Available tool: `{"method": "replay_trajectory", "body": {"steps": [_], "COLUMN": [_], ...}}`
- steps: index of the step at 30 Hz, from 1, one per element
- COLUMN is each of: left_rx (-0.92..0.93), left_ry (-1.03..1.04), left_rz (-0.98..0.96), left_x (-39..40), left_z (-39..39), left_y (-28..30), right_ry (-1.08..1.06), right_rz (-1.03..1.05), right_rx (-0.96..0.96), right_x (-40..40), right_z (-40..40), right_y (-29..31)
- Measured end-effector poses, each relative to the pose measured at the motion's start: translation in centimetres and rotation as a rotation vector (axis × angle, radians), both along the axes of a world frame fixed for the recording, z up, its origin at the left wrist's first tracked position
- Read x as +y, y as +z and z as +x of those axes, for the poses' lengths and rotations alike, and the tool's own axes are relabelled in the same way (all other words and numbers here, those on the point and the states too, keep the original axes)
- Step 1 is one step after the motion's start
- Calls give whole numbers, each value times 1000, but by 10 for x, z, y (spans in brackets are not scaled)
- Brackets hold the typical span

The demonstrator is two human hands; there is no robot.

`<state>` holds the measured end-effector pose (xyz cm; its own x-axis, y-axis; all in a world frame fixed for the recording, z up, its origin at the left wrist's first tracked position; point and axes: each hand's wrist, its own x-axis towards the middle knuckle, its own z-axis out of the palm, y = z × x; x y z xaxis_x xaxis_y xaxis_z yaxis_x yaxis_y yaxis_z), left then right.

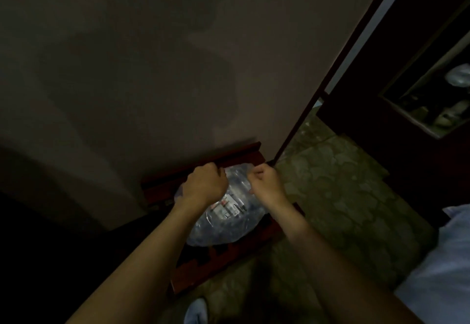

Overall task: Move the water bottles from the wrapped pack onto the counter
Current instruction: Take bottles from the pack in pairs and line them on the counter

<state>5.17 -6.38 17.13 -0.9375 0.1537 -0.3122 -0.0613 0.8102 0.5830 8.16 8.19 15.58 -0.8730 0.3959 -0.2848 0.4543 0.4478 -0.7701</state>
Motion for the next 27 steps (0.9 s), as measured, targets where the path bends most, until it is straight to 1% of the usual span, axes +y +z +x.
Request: {"method": "replay_trajectory", "body": {"steps": [3, 6, 11, 16, 18, 20, 23, 24, 27], "left_rx": [-49, -107, -249, -415, -487, -522, -602, -603, -641], "left_ry": [31, 72, 91, 178, 199, 218, 163, 145, 183], "left_rz": [-26, -13, -32, 0, 24, 32, -3, -14, -28], "left_x": [10, 19, 36, 54, 64, 75, 94, 99, 106], "left_z": [-13, -20, -31, -42, -43, -42, -42, -43, -45], "left_y": [-27, -53, -95, -128, -141, -157, -178, -187, -215], "right_ry": [54, 129, 295, 435, 464, 491, 527, 539, 554], "right_rz": [22, 21, 48, 10, -3, -20, -38, -50, -65], "right_rx": [-103, -213, -341, -472, -508, -558, -661, -692, -751], "right_x": [12, 24, 46, 65, 69, 69, 62, 59, 53], "right_z": [-12, -27, -53, -82, -91, -95, -95, -94, -94], "right_y": [-20, -46, -92, -127, -144, -163, -190, -199, -225]}}
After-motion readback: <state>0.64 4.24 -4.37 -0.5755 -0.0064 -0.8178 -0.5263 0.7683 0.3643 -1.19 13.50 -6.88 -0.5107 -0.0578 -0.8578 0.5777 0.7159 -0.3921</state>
